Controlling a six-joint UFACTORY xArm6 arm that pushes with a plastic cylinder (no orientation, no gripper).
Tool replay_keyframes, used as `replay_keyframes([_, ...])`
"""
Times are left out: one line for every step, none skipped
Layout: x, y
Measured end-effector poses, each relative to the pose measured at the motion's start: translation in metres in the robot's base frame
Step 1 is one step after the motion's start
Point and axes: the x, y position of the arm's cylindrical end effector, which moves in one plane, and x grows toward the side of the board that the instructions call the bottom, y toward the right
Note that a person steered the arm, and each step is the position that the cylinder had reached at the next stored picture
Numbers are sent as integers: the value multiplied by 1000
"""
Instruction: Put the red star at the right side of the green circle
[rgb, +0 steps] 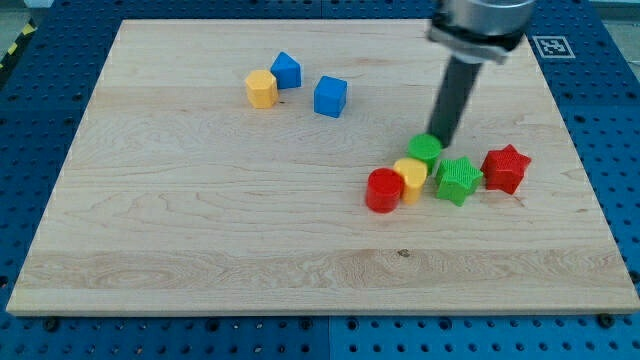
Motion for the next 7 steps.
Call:
replay_keyframes([-29, 64])
replay_keyframes([-33, 179])
replay_keyframes([28, 227])
replay_keyframes([58, 183])
replay_keyframes([49, 102])
replay_keyframes([45, 49])
replay_keyframes([27, 49])
